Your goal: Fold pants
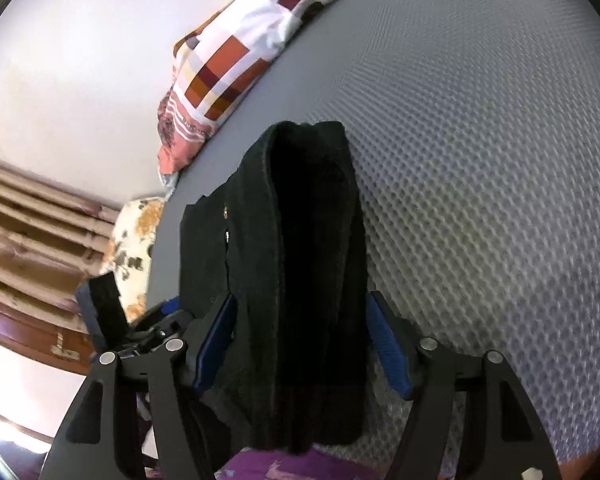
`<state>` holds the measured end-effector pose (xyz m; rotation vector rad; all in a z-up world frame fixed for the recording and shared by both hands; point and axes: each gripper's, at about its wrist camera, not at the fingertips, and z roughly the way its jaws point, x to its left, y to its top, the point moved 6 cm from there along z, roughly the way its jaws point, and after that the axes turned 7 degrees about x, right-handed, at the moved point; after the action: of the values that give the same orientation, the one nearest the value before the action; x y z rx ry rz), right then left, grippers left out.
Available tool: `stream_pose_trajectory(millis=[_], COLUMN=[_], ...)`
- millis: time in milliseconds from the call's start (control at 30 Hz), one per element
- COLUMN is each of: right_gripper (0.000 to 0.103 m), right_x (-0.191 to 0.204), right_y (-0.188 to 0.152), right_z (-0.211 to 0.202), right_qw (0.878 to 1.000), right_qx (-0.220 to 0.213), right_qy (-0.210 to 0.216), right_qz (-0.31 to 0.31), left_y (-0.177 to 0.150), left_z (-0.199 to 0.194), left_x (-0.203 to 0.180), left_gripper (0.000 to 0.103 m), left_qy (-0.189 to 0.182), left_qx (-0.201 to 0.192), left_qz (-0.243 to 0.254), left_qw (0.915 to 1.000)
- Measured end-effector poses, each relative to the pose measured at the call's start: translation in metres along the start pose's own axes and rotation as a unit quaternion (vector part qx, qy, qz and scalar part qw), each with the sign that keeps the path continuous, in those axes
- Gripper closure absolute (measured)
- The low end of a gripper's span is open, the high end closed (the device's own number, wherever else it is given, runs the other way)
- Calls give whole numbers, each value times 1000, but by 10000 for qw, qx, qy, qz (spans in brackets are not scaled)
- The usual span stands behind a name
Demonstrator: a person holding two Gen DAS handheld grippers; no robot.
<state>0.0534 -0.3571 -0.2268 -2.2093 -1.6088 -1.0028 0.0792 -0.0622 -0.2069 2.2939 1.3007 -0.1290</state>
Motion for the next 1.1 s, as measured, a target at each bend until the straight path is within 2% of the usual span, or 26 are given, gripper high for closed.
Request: stream_pose_trajectory(millis=[100,167,233,467,600,800,1100], right_gripper=[43,51,52,53,55,54,52], right_x=[5,6,6,0,-13,-13,-4], right_y=[3,3,4,1,3,6,12], right_z=[5,8,9,5,0,-1,6], right_qw=[9997,9992,9993,9995,9992,9987,9992], right_qx=[11,61,65,25,36,154,101], right_qy=[-142,-220,-168,7,402,447,377], right_qz=[-188,-321,-319,-303,71,164,-45], left_y=[3,6,8,12,13,14,16], left_z=[2,5,8,13,13,15,16], left_x=[-3,-6,-9,-11,-13,-15,-17], left_gripper=[21,22,22,22,22,21,19], left_qy=[96,127,262,445,586,693,824], left_qx=[-59,-64,-60,-27,-12,-17,-2], left_qz=[83,173,247,304,398,447,492], left_qw=[9999,9997,9993,9985,9975,9966,9954])
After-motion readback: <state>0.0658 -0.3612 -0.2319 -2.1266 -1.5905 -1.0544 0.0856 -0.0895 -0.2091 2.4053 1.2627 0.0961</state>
